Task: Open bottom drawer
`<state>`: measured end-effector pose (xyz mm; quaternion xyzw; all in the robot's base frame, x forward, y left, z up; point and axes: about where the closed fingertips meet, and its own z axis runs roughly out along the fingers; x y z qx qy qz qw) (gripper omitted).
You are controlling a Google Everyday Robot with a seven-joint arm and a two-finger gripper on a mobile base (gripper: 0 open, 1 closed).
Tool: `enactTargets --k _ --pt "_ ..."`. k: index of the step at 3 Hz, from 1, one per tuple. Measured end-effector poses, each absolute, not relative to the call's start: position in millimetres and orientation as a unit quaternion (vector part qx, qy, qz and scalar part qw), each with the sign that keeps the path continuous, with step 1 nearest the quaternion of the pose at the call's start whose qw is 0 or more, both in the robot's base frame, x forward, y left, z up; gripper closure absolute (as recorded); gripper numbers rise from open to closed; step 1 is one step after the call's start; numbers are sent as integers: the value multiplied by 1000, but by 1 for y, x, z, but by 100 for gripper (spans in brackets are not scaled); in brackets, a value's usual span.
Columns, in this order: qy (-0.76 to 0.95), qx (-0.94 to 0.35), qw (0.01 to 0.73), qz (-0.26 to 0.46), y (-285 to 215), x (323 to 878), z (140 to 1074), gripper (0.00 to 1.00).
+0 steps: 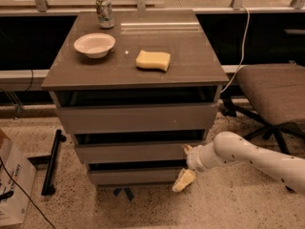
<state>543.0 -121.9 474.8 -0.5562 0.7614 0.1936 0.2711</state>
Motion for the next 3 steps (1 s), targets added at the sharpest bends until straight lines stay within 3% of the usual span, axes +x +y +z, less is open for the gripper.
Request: enactTargets --k 2,3 --pt "764 -558 264 190 -119 543 469 0" --pt "772 -543 274 184 -120 547 421 0"
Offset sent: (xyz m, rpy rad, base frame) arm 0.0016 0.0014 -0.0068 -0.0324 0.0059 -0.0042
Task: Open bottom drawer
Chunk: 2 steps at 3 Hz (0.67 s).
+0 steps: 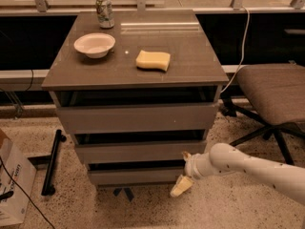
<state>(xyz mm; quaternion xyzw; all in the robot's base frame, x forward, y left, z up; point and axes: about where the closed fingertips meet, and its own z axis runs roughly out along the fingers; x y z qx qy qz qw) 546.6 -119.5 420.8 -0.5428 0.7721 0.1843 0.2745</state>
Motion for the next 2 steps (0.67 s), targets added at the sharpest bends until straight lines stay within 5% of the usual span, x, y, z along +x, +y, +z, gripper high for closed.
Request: enactTargets --k 2 --pt "792 -519 267 179 -119 551 334 0"
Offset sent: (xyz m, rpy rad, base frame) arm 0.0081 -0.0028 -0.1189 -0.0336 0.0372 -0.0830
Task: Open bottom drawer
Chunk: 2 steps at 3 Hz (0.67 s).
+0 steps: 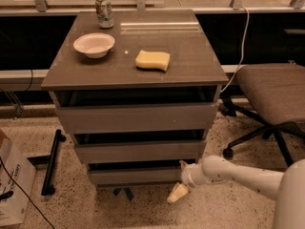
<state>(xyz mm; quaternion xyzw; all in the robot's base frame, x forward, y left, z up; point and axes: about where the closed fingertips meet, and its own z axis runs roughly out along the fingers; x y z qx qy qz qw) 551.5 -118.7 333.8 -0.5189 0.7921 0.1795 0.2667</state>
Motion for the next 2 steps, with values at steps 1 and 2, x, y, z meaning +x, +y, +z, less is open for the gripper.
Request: enactTargets --k 1,2 --pt "798 -516 254 178 -117 555 305 0" --pt "804 -510 251 172 -120 566 280 0"
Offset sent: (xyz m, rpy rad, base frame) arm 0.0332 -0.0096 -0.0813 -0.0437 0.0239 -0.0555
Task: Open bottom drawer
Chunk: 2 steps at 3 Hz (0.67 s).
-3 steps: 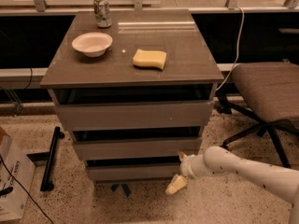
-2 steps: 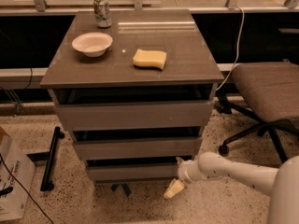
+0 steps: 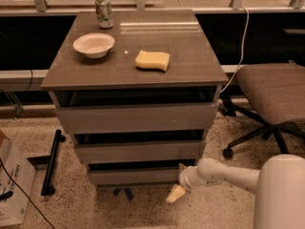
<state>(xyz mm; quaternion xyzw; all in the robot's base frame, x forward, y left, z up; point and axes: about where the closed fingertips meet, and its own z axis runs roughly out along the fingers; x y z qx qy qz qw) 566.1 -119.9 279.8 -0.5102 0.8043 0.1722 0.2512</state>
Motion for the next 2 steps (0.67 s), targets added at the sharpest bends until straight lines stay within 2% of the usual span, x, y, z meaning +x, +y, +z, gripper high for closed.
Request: enactTargets --k 2 --pt "812 -502 242 171 -131 598 237 0"
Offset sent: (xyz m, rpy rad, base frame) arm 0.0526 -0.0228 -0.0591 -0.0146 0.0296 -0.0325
